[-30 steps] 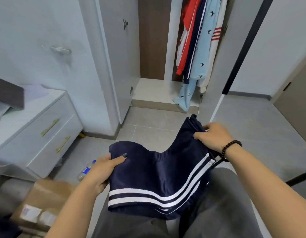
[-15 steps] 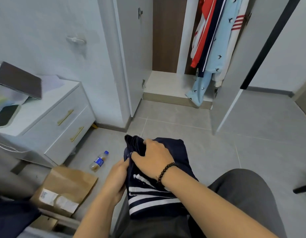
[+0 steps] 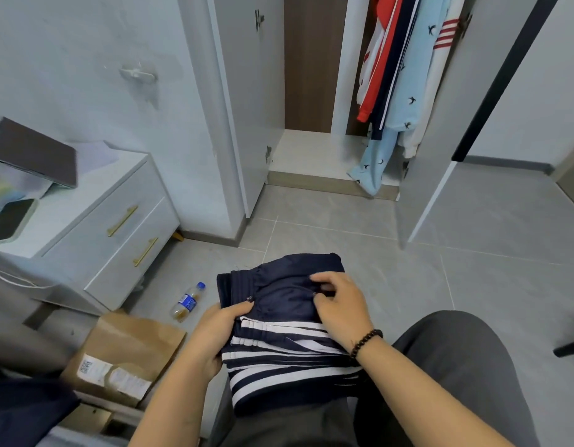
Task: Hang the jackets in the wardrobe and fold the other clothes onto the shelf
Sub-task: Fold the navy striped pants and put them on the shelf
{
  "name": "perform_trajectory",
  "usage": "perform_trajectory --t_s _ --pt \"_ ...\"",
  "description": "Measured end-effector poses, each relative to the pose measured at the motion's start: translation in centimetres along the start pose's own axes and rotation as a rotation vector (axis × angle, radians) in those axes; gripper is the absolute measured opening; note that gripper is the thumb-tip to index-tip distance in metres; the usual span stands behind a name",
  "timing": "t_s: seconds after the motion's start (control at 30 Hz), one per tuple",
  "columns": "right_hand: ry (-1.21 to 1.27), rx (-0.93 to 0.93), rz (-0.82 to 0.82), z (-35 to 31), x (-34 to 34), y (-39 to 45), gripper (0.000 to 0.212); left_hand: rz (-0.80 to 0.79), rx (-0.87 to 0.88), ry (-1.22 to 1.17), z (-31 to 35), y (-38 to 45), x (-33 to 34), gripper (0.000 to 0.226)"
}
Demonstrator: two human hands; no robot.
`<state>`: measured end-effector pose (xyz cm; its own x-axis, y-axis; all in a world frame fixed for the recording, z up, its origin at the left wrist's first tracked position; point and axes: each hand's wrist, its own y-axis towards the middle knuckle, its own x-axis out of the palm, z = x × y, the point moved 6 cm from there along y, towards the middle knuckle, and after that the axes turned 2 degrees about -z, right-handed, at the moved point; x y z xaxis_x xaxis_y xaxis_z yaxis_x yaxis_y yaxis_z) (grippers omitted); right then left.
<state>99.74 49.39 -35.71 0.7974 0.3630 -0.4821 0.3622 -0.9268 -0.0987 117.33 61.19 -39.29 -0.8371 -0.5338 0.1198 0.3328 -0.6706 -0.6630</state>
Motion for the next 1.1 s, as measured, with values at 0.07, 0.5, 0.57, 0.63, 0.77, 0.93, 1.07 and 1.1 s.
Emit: perform_trajectory --t_s 0.07,0.5,0.57,0.63,0.77,0.93,1.07,1.1 --pt "-0.069 0.115 0.034 3.0 -1.1 -0.3 0.026 0.025 -0.021 -0.039 -0.6 -0.3 -0.4 0.025" --pt "0.790 0.465 -0.386 8.8 0.3 -2.8 0.053 0.166 0.382 1.042 11.0 -2.1 1.6 0.077" --pt "0.779 0.433 -0.361 8.7 0.0 -3.1 0.046 0.061 0.462 1.125 12.9 -1.2 5.1 0.057" --pt "0.756 0.422 -0.337 8.6 -0.3 -3.4 0.046 -0.024 0.514 1.256 13.4 0.6 9.1 0.049" --pt "0.733 0.418 -0.282 8.2 -0.7 -4.0 0.043 -0.077 0.422 1.629 11.6 5.4 14.3 0.050" --pt "0.693 0.382 -0.221 8.4 -1.4 -4.7 0.027 -0.069 0.244 1.751 11.2 8.7 15.1 0.056" --pt "0.688 0.167 -0.382 7.0 -1.7 -5.5 0.033 -0.119 0.232 1.643 11.8 9.8 14.1 0.035" --pt "0.682 0.112 -0.430 6.6 -1.7 -5.7 0.042 -0.121 0.243 1.602 11.9 10.0 13.6 0.030"
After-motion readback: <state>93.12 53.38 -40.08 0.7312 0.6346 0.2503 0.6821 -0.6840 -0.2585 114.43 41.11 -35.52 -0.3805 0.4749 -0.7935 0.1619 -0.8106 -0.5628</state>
